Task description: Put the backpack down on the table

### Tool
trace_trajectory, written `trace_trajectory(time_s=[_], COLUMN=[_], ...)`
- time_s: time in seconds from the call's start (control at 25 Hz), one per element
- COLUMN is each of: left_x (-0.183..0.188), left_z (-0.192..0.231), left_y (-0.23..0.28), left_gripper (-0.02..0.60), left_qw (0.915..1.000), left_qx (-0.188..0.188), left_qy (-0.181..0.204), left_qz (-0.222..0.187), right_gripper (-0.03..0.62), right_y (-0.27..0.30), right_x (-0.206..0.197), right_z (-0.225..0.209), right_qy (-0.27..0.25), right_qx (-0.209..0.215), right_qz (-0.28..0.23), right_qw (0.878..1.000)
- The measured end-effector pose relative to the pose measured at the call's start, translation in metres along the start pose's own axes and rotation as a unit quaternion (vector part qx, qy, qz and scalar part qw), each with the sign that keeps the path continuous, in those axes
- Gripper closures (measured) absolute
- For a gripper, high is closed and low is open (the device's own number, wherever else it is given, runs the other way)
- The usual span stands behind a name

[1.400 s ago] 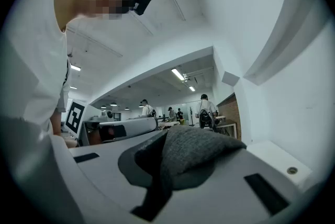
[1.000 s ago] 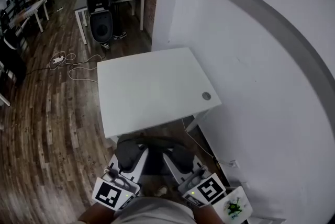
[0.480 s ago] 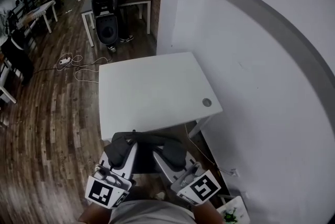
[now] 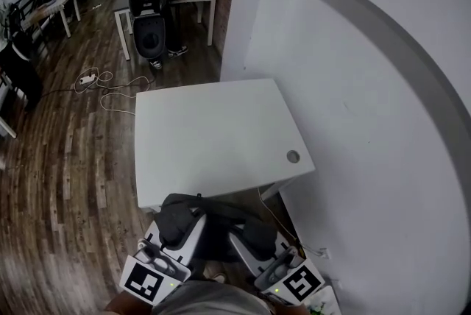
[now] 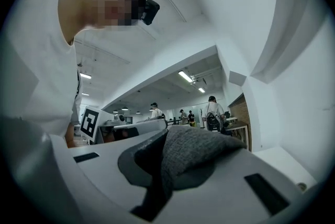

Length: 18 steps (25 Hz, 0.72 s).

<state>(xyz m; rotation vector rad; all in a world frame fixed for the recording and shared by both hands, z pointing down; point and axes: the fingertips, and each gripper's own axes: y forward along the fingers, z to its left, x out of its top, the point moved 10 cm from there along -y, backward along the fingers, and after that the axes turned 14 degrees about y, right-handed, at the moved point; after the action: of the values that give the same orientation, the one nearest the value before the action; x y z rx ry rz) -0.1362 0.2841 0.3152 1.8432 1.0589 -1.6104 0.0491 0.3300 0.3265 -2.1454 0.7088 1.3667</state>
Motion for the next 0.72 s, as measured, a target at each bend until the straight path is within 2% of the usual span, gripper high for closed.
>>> trace_trajectory(time_s=[0.12,0.2,0.48,0.72], left_x=[-0.005,-0.006,-0.002,0.005], left_z=[0.017,0.026,0.063,0.100], left_y=[0.011,0.023,0.048,0.063], left_gripper=[0.555,0.555,0.555,0.555], left_qw=[0.9997,0.9996,0.9981,0.9954], left_qx=[-0.018,-0.026,-0.060,-0.088], left_qy=[-0.013,-0.009,0.000,0.001], left_qz=[0.012,0.010,-0.011,-0.038], right_gripper=[0.551,0.551,0.549,0.550], right_y=[0.013,0.020,0.051,0.083], right_x=[0.006,0.011,0.032,0.052], right_z=[-0.009,-0.018,-0.036,-0.045], right_qy=[-0.003,-0.006,-0.018,-0.064], right_qx=[-0.012,-0.016,-0.036,-0.057], right_qz=[-0.003,-0.008,-0.029,-0.038], right_qw=[1.000,1.000,0.999,0.996])
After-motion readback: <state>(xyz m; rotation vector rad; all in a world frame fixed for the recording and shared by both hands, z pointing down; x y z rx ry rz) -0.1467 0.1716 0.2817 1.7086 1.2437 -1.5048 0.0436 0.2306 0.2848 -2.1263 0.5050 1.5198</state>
